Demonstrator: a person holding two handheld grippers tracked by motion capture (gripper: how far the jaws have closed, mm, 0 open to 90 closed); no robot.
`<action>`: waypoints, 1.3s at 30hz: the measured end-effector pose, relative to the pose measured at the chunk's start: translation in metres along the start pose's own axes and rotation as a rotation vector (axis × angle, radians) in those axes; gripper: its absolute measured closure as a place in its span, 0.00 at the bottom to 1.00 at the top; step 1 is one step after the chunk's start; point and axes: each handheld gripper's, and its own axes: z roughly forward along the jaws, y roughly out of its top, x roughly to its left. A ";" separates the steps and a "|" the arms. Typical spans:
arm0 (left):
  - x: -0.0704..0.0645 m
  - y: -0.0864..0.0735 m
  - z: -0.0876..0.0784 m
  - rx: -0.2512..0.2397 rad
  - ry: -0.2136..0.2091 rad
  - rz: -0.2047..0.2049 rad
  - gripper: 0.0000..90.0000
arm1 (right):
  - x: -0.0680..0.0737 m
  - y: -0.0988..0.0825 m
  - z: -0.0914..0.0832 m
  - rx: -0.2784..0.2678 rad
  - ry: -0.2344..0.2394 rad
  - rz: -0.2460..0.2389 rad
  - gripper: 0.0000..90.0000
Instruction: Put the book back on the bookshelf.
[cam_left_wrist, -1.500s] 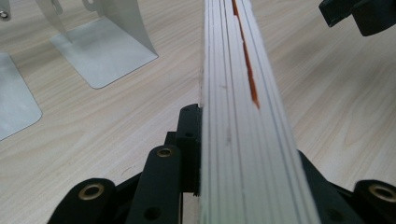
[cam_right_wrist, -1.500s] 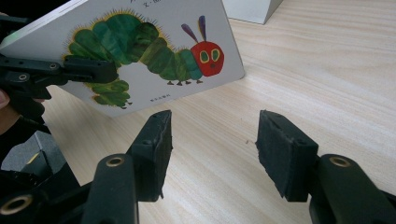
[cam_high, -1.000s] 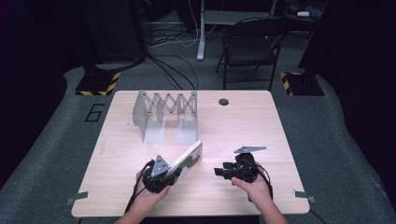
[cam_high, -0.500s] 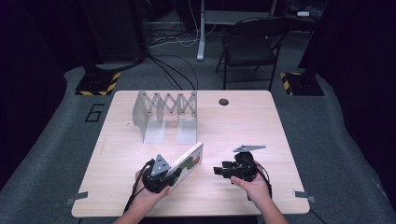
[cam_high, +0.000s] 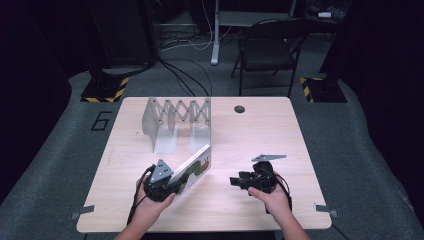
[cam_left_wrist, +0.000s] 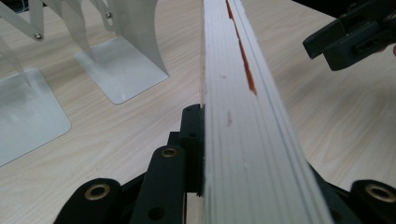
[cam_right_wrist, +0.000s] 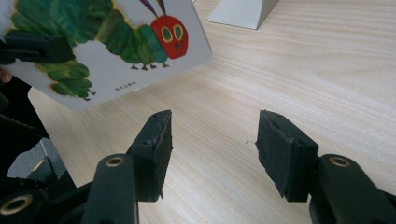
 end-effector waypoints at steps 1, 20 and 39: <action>0.000 0.001 -0.001 -0.006 0.002 -0.014 0.84 | 0.000 0.000 0.000 0.000 0.000 0.001 0.50; 0.013 0.022 -0.012 -0.050 0.077 -0.062 0.84 | -0.002 0.002 0.001 -0.002 0.000 0.006 0.50; 0.033 0.007 -0.035 -0.039 0.155 -0.099 0.84 | -0.006 0.002 -0.001 -0.002 -0.004 0.019 0.50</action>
